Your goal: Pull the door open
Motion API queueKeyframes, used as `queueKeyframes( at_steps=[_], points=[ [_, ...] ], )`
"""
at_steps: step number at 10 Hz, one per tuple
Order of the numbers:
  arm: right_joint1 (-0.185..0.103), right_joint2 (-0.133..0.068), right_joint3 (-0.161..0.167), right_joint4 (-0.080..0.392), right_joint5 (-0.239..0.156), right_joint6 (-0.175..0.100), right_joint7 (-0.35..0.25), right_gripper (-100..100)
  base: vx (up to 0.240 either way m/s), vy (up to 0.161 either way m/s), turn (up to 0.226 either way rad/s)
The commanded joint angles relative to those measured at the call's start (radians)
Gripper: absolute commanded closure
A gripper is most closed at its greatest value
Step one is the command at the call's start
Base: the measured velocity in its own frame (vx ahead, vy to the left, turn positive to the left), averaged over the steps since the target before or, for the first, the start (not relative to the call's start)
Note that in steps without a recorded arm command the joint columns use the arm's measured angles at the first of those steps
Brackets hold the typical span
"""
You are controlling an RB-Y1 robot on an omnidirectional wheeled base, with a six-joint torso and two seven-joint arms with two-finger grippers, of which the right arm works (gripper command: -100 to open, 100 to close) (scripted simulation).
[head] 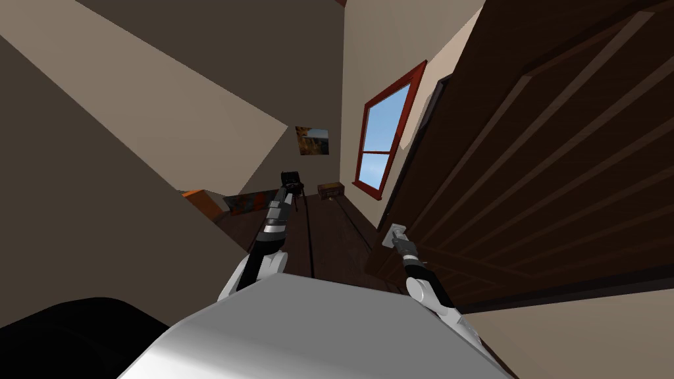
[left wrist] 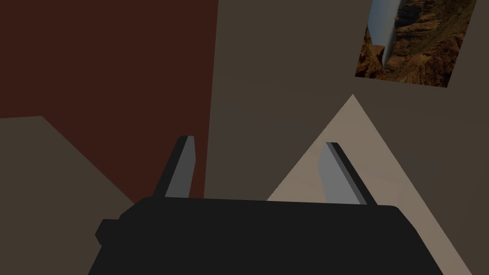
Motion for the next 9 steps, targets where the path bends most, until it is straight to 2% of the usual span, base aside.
queueKeyframes(
  at_steps=[1, 2, 4, 6, 9],
  points=[
    [0.000, 0.000, 0.000, 0.000, 0.000, 0.000, 0.000, 100, -0.079, -0.019, 0.030],
    [0.009, -0.015, 0.016, -0.005, 0.003, -0.009, -0.015, 100, -0.116, -0.049, 0.133],
    [0.015, -0.029, 0.026, -0.010, 0.005, -0.018, -0.027, 100, -0.186, -0.056, 0.113],
    [0.025, -0.050, 0.043, -0.018, 0.008, -0.032, -0.046, 100, -0.203, -0.019, 0.114],
    [0.039, -0.082, 0.069, -0.030, 0.012, -0.053, -0.074, 100, -0.204, -0.075, 0.133]
  ],
)
